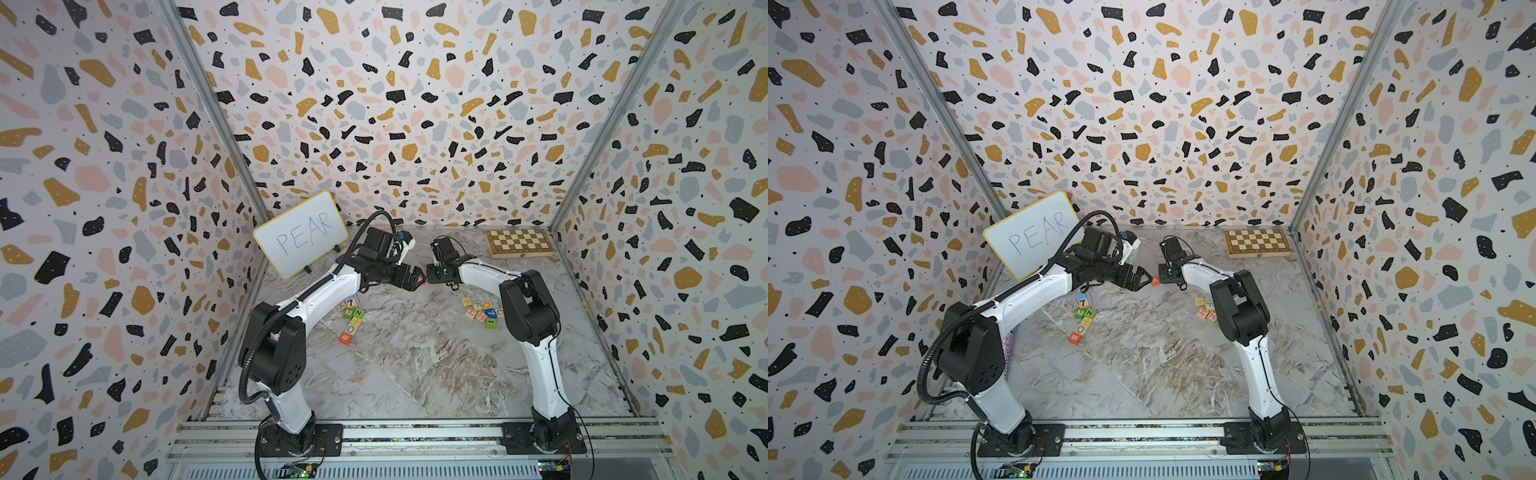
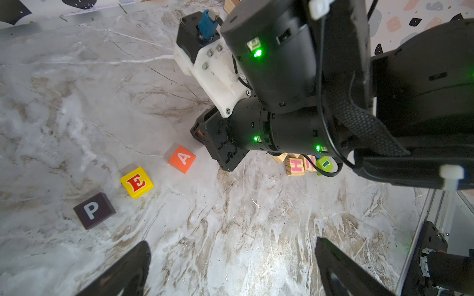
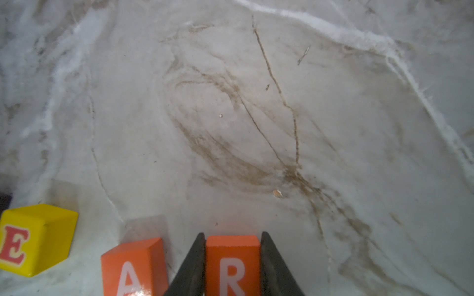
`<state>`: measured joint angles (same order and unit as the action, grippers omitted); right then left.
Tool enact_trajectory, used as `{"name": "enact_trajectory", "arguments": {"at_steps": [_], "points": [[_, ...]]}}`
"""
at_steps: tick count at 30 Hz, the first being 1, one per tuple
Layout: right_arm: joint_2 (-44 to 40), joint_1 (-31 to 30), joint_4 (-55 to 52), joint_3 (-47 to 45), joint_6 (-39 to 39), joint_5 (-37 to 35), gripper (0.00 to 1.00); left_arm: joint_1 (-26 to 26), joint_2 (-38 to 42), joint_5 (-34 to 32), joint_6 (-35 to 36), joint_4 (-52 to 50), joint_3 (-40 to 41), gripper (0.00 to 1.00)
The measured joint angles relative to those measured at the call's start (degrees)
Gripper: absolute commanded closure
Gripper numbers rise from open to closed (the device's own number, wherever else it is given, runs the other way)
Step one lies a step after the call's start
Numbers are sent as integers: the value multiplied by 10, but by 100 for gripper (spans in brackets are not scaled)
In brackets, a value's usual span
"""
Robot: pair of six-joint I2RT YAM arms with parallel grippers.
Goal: Spell the uppercase word “pear” with letter blocks
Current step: Place the letter block at the center of the board.
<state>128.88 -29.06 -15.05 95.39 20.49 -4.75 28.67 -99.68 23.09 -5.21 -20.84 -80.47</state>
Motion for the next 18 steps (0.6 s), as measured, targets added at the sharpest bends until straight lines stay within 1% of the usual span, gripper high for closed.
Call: {"name": "enact_trajectory", "arguments": {"at_steps": [2,13,18], "points": [[0,0,-7,0,0,0,55,0,0,0,0,0,0,1],[-2,-3,-25,5,-1,2,49,0,0,0,0,1,0,1],[-17,-7,-39,5,-8,7,46,0,0,-1,0,1,0,1]]}}
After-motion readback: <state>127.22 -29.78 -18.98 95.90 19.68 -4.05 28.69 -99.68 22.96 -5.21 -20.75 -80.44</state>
